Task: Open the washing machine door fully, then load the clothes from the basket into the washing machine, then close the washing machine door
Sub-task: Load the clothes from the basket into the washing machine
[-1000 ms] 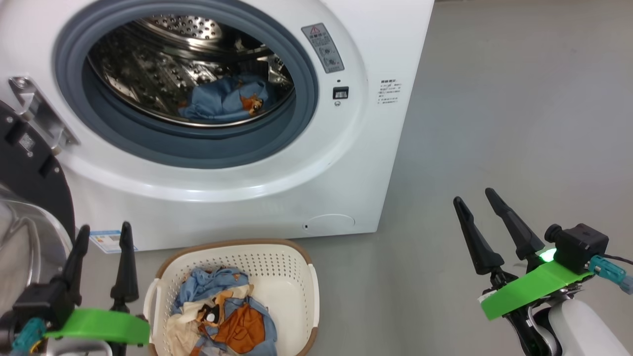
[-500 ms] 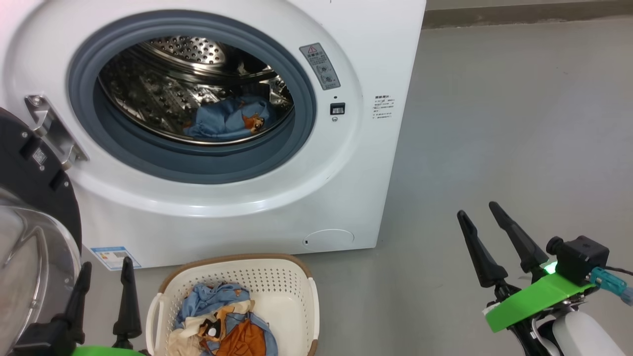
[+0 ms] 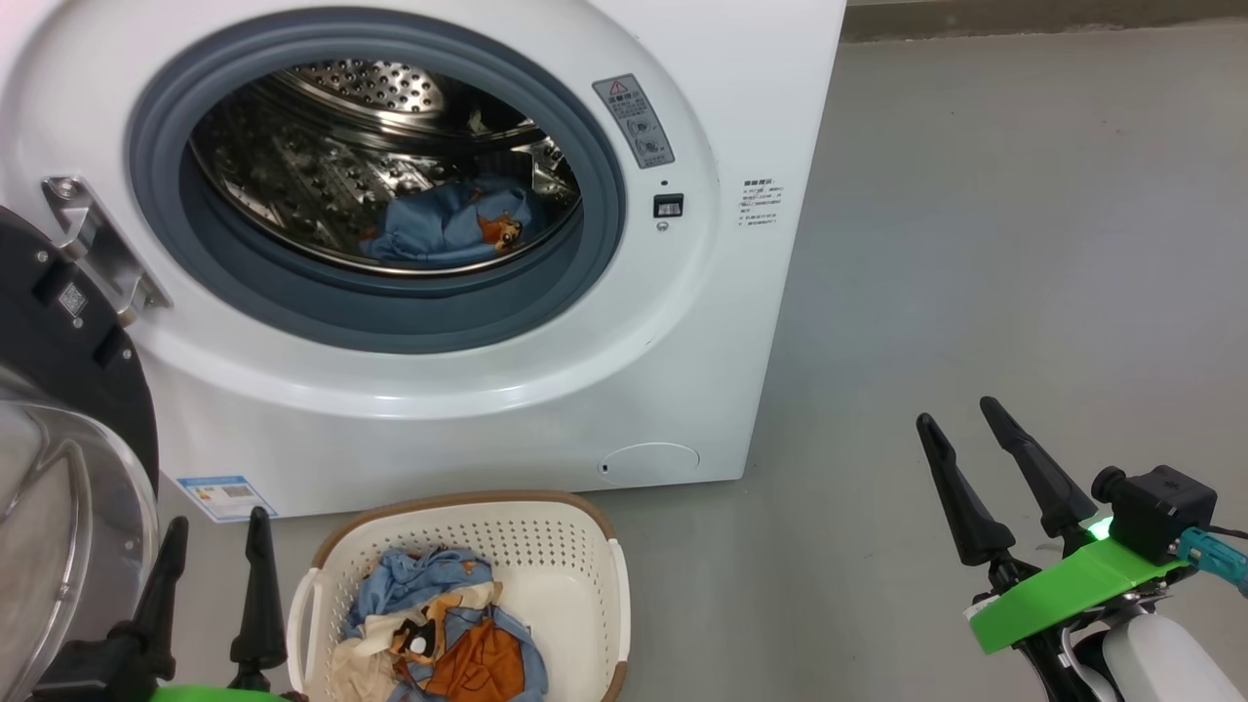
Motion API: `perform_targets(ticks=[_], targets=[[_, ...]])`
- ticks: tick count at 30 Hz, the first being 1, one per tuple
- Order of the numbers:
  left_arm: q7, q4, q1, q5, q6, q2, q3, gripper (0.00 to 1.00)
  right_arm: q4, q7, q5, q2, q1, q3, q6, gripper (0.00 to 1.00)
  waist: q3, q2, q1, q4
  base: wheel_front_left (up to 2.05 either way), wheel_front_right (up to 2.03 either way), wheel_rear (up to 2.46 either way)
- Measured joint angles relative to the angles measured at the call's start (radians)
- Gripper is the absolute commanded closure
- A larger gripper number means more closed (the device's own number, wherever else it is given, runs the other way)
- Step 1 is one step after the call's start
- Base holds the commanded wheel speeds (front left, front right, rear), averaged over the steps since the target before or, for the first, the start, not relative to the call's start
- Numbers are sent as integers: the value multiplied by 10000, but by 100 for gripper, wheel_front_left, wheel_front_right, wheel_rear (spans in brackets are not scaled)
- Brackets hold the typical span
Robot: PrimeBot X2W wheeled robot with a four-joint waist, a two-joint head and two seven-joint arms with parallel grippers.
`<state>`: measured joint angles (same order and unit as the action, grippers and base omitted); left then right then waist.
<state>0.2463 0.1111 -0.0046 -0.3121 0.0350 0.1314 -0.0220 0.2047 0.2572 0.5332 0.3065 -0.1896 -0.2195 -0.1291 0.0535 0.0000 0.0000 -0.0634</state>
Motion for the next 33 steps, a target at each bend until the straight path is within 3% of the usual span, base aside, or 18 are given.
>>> perform_targets(ticks=[33], targets=[[2,-4,-3,-215,-144,105,-205,0,-13,-2,-36,48,-1,-61,0,0,166,0,0,35,0,0,0]])
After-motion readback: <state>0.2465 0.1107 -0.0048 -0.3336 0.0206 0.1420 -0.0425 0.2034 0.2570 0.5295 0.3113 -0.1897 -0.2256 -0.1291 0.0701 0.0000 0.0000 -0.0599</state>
